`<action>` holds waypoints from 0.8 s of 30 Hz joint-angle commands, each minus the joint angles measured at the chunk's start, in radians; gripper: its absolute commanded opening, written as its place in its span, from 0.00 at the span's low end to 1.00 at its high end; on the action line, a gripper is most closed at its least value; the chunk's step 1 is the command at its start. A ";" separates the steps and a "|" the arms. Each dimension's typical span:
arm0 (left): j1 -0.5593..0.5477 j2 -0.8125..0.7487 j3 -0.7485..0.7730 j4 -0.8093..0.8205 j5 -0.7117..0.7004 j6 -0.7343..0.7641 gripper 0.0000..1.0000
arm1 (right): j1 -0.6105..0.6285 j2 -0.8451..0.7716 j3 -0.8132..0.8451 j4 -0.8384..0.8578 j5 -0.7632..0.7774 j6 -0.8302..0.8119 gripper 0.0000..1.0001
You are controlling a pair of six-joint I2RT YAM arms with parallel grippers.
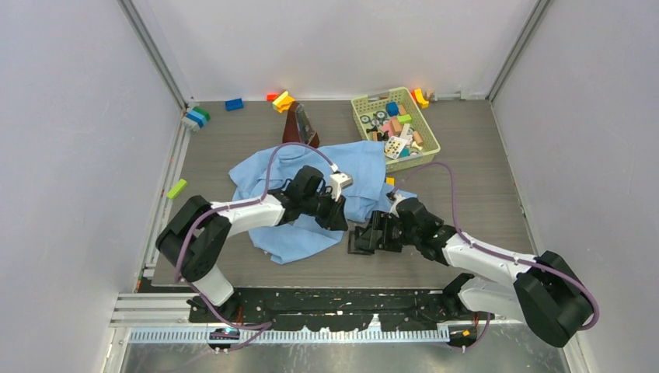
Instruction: Remove the brooch from the garment
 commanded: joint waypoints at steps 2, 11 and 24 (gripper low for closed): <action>0.062 -0.096 -0.048 -0.020 -0.063 0.008 0.16 | -0.006 -0.050 0.104 -0.296 0.254 0.027 0.34; 0.088 -0.200 -0.138 0.013 -0.153 0.011 0.18 | -0.017 -0.045 0.234 -0.622 0.513 0.125 0.36; 0.119 -0.287 -0.202 0.042 -0.232 -0.004 0.23 | -0.018 0.146 0.370 -0.639 0.579 0.078 0.70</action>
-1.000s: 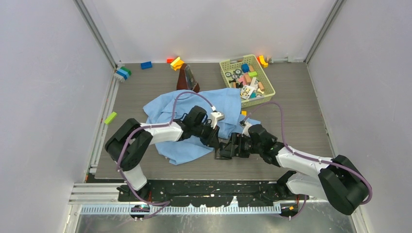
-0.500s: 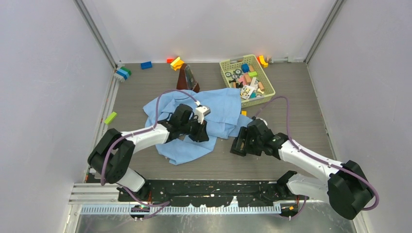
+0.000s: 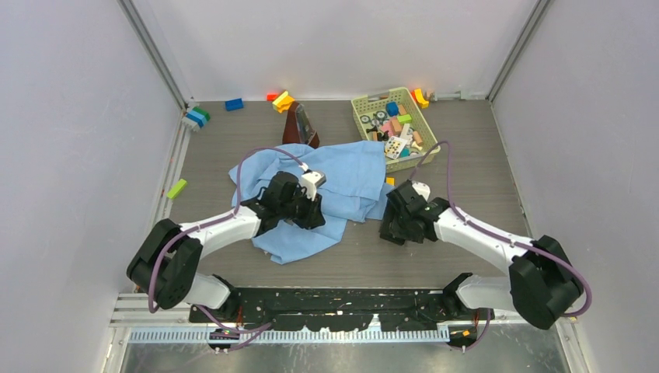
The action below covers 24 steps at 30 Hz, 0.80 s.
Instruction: Remove the brooch from the garment
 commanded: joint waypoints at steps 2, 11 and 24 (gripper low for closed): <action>0.016 -0.060 -0.023 0.068 -0.036 -0.010 0.27 | -0.003 0.069 0.081 -0.014 0.053 -0.020 0.80; 0.049 -0.255 -0.048 0.031 -0.109 -0.038 0.49 | -0.011 -0.054 0.227 -0.117 0.141 -0.141 0.99; 0.381 -0.368 -0.034 -0.028 -0.291 -0.110 1.00 | -0.407 -0.263 0.151 0.298 0.217 -0.338 0.99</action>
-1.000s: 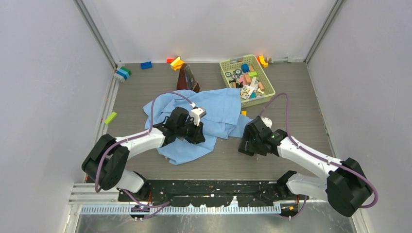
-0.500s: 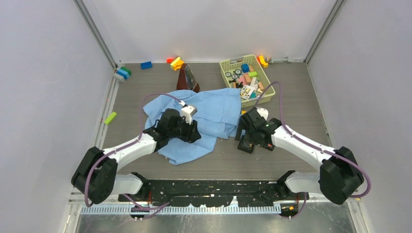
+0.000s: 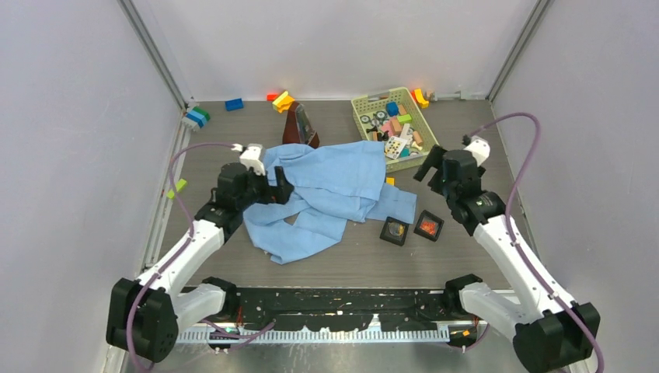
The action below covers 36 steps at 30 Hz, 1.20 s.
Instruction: Remove the brooch from the garment
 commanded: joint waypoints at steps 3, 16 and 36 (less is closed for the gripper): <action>0.202 0.020 -0.013 0.081 -0.191 -0.022 1.00 | -0.187 0.081 -0.005 0.227 0.031 -0.119 0.98; 0.245 0.196 -0.219 0.622 -0.307 0.245 1.00 | -0.430 0.222 -0.304 0.818 -0.230 -0.370 0.99; 0.285 0.495 -0.252 0.951 -0.281 0.281 0.98 | -0.424 0.568 -0.496 1.454 -0.212 -0.382 1.00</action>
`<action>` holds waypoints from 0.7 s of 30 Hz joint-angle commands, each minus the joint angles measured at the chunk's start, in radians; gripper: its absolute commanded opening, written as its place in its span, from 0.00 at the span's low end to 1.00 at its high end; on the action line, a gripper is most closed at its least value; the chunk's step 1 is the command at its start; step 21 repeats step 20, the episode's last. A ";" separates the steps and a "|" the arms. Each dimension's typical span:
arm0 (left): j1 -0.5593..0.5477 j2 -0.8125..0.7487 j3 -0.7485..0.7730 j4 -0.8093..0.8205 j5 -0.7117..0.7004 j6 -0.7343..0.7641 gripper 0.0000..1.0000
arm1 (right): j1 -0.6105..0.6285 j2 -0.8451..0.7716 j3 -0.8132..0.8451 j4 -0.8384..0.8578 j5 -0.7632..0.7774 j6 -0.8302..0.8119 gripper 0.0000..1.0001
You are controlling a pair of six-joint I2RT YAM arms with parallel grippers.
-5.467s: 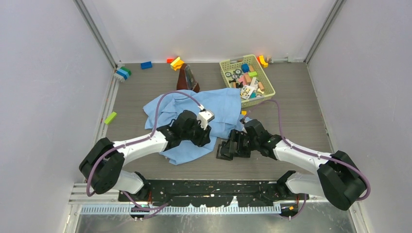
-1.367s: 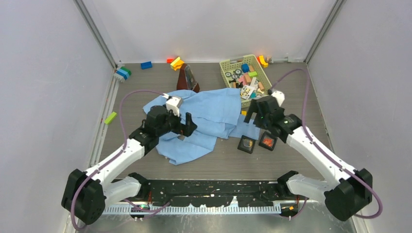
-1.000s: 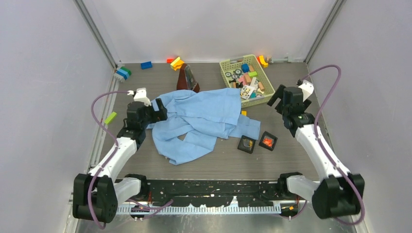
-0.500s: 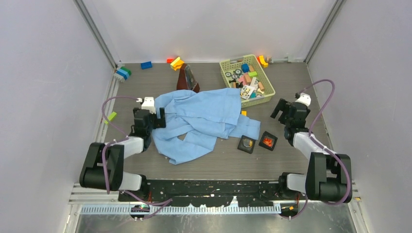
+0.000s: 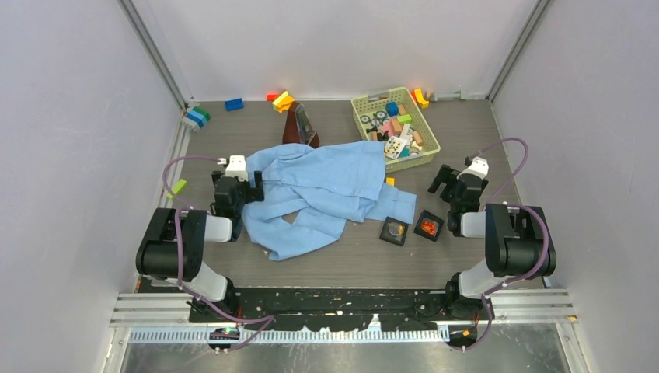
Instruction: Remove the brooch from the garment
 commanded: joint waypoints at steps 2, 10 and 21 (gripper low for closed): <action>0.009 0.000 -0.004 0.096 -0.005 0.016 0.98 | 0.011 0.022 -0.032 0.219 0.022 -0.022 1.00; 0.009 0.000 -0.002 0.095 -0.003 0.017 0.98 | 0.019 0.026 -0.031 0.230 0.014 -0.031 1.00; 0.010 -0.001 -0.001 0.092 -0.002 0.018 0.98 | 0.019 0.026 -0.027 0.223 -0.003 -0.038 1.00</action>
